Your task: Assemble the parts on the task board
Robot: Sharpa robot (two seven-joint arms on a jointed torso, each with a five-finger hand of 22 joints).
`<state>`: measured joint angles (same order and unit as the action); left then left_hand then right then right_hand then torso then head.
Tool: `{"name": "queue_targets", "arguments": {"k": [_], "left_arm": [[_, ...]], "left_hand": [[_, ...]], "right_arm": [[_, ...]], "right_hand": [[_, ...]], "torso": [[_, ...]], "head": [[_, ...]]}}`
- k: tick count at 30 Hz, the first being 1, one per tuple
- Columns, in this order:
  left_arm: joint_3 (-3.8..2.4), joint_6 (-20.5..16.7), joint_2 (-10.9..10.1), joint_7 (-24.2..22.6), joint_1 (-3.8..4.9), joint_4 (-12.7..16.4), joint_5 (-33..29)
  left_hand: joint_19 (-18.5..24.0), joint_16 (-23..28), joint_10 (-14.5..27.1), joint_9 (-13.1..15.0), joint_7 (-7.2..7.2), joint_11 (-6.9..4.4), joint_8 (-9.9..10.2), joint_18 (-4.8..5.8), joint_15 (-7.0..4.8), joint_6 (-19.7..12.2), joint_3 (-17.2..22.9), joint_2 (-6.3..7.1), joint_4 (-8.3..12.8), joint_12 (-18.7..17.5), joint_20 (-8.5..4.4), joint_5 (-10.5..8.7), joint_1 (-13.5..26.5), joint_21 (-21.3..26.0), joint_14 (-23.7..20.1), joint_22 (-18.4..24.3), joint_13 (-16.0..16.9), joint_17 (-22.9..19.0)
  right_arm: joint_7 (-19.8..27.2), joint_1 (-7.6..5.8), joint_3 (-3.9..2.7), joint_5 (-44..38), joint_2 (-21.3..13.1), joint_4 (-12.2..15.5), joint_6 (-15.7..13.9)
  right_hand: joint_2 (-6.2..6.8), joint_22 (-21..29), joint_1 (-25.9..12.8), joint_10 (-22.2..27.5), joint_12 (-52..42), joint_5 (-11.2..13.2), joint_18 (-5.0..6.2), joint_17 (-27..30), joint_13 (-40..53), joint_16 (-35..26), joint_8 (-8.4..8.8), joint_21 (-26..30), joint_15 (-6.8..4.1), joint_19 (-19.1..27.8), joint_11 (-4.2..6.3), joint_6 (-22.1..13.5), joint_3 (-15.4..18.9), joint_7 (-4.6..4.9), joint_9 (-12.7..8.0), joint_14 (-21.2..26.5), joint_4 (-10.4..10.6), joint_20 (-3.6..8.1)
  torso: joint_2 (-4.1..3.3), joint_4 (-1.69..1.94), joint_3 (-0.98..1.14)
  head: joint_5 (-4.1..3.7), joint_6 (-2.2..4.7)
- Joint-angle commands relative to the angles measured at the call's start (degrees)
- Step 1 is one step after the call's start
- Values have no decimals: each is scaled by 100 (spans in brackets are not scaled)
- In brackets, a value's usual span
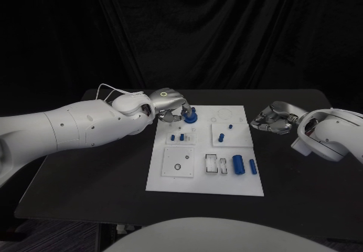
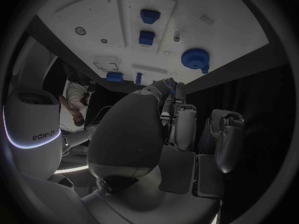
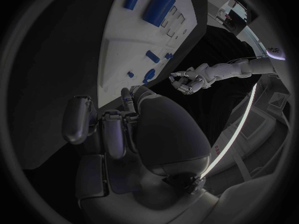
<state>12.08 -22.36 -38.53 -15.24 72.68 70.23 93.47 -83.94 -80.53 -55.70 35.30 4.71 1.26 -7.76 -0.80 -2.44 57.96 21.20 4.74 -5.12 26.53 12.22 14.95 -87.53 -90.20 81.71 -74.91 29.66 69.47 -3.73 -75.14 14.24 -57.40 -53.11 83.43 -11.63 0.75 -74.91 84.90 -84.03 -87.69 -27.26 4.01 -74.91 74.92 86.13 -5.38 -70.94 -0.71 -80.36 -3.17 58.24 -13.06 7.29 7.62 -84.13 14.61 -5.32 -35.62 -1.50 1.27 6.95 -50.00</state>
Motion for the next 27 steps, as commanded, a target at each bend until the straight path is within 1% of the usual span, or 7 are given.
{"name": "queue_targets", "arguments": {"k": [1,6,12,17,22,24,27], "left_arm": [[-1,373,5,143,-4,-45,11],[0,482,59,156,-85,-184,11],[0,513,146,132,-206,-344,11],[0,541,223,110,-304,-475,11],[0,565,248,112,-353,-524,11],[0,575,251,115,-364,-533,11],[0,582,249,120,-376,-535,11]], "left_hand": [[-606,21,-26,-17,-4,-3,31,80,3,33,-27,-31,-9,-36,-54,-58,52,20,-2,-1509,-14,-23],[-606,46,-31,-23,-5,-2,46,80,5,27,-33,-40,-14,-67,-84,-106,58,20,-23,-1509,-38,-67],[-606,53,-57,-25,-4,-4,50,80,9,31,-36,-42,-7,-69,-107,-125,51,20,-30,-1509,-44,-77],[-606,55,-62,-25,-4,-4,51,80,9,33,-36,-42,-6,-68,-111,-128,50,20,-31,-1509,-45,-80],[-606,64,-78,-25,-1,-4,52,80,10,37,-38,-43,-3,-66,-121,-134,48,20,-38,-1509,-46,-95],[-606,75,-81,-25,-1,-3,52,80,10,37,-39,-43,-3,-65,-123,-135,49,20,-48,-1509,-46,-118],[-606,89,-85,-26,0,-2,53,80,10,38,-40,-44,-5,-65,-126,-137,51,20,-61,-1509,-46,-147]], "right_arm": [[-46,18,-4,18,-5,0,61],[-46,31,-4,18,-5,-2,74],[-43,43,-4,18,13,-5,87],[-43,51,-4,18,21,-10,98],[-46,54,-4,19,22,-13,105],[-47,55,-4,19,23,-15,109],[-49,56,-4,19,26,-16,113]], "right_hand": [[19,-905,17,-190,0,-19,55,-951,1099,-1,-15,31,-44,5,54,34,-33,-18,5,-351,8,19],[18,-904,17,-184,4,-20,56,-947,1093,-4,-15,35,-44,7,54,35,-35,-19,6,-349,7,19],[14,-902,19,-181,6,-22,57,-948,1090,-3,-15,39,-44,9,55,36,-40,-19,7,-349,6,20],[14,-902,19,-181,6,-22,57,-948,1090,-3,-15,39,-44,9,55,36,-40,-19,7,-349,6,20],[14,-902,19,-181,6,-22,57,-948,1090,-3,-15,39,-44,9,55,36,-40,-19,7,-349,6,20],[14,-902,19,-181,6,-22,57,-948,1090,-3,-15,39,-44,9,55,36,-40,-19,7,-349,6,20],[14,-902,19,-181,6,-22,57,-948,1090,-3,-15,39,-44,9,55,36,-40,-19,7,-349,6,20]], "torso": [[-2,1,2],[7,-11,16],[-21,-6,-11],[-25,-23,-16],[-18,-23,-18],[-11,-34,-5],[-14,-36,-5]], "head": [[21,0],[54,0],[52,0],[62,0],[58,0],[68,0],[69,0]]}}
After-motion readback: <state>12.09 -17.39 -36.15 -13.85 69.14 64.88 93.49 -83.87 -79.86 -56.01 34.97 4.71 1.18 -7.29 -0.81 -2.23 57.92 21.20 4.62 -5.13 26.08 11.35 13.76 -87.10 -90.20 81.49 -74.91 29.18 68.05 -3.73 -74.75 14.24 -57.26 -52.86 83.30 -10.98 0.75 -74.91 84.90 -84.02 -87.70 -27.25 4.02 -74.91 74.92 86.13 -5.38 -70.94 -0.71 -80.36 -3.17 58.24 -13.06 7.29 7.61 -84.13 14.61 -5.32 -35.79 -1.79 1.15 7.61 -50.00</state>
